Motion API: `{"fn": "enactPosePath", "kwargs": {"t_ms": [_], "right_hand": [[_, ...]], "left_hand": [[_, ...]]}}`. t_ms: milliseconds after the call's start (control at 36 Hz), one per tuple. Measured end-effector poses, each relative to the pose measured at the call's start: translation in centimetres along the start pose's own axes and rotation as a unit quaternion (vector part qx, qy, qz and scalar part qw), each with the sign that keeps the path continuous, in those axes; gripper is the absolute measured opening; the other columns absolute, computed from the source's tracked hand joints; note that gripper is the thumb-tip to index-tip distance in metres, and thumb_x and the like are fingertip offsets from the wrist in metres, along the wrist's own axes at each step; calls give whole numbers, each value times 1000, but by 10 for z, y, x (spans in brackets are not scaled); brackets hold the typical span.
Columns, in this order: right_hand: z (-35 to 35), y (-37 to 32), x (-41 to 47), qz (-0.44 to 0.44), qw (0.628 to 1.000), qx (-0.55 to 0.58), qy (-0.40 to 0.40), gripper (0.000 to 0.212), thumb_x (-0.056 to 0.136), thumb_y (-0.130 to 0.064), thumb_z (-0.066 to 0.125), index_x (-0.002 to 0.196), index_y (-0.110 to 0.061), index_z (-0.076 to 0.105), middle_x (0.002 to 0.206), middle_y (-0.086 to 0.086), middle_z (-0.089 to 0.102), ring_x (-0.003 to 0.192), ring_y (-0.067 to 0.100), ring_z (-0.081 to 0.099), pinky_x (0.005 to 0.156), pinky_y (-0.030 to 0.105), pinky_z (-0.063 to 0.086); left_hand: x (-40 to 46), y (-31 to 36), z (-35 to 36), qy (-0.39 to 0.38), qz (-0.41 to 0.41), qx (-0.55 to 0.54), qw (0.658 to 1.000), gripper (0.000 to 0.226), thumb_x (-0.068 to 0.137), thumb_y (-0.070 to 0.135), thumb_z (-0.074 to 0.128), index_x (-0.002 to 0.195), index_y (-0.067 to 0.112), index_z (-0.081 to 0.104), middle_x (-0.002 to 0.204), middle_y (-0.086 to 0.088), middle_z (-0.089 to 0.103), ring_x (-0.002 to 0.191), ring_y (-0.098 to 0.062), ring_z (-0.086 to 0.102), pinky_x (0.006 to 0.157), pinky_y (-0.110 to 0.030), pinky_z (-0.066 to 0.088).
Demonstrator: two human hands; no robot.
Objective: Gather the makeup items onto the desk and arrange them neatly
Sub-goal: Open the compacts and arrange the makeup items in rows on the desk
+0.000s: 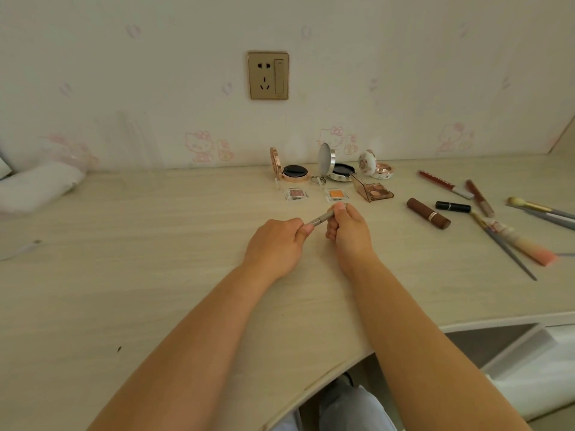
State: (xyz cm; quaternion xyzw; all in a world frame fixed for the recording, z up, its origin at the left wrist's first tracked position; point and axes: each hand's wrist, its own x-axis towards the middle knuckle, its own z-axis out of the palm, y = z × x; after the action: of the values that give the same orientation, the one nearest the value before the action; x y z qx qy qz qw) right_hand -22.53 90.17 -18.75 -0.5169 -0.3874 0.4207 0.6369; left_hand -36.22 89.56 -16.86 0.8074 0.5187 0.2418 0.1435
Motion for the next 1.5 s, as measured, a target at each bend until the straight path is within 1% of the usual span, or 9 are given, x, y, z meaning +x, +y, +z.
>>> {"fn": "enactPosePath", "kwargs": {"t_ms": [250,417,556,611,722,833,1028,1306,1500], "right_hand": [[1,-1,0,4,1000,8,9,33,100,-20,35,68,-14,45,55,-3,35,49,8,32,49,21,31],[-1,-1,2,3,1000,27,0,34,100,-20,35,67,-14,45,47,-11,36,42,4,32,48,20,31],[-1,1,1,-3,1000,6,-9,34,100,-22,36,68,-15,46,45,-13,38,43,4,34,50,22,32],[-2,1,0,-5,1000,-3,-20,33,99,-23,36,69,-15,48,46,-12,40,44,5,36,51,23,32],[-1,-2,-2,-16,998,-42,-52,28,98,-22,39,73,-17,51,47,-12,44,45,6,38,52,24,33],[2,-6,-5,-23,997,-54,-56,24,97,-23,42,77,-18,53,51,-8,45,46,6,39,51,22,34],[2,-4,-7,-18,998,-53,-43,27,94,-31,49,75,-14,55,49,-12,46,46,4,40,54,25,35],[4,-6,-9,-38,999,-21,-13,34,97,-25,44,66,-15,53,47,-11,43,47,6,37,55,25,31],[4,-6,-8,-33,999,-21,-13,34,97,-23,45,64,-15,51,44,-12,41,44,6,36,53,23,29]], "left_hand": [[3,5,-4,-44,-37,-49,997,42,98,41,35,70,14,51,67,-2,51,67,-22,47,62,-33,37],[6,6,-6,-75,-46,-93,992,45,98,38,37,58,20,46,59,4,46,56,-13,42,53,-28,30],[6,4,-4,-84,-67,-115,987,45,97,41,37,58,21,48,60,5,48,57,-12,44,53,-27,31],[3,3,-2,-60,-71,-89,992,44,97,43,37,62,21,51,60,5,50,59,-15,48,53,-28,33],[-1,-2,2,38,-23,86,995,35,98,44,31,90,20,54,72,4,55,68,-22,51,57,-31,34],[1,-5,3,80,20,120,989,30,98,44,29,99,22,49,79,5,54,67,-18,45,56,-30,29],[0,-7,4,83,26,135,987,35,98,45,25,93,20,49,73,5,53,64,-20,44,54,-31,27],[0,0,5,69,14,101,992,35,99,45,24,82,22,44,60,6,43,60,-22,44,50,-32,24],[3,3,1,-12,-30,21,999,42,99,44,24,65,23,37,64,3,46,69,-25,46,58,-34,31]]}}
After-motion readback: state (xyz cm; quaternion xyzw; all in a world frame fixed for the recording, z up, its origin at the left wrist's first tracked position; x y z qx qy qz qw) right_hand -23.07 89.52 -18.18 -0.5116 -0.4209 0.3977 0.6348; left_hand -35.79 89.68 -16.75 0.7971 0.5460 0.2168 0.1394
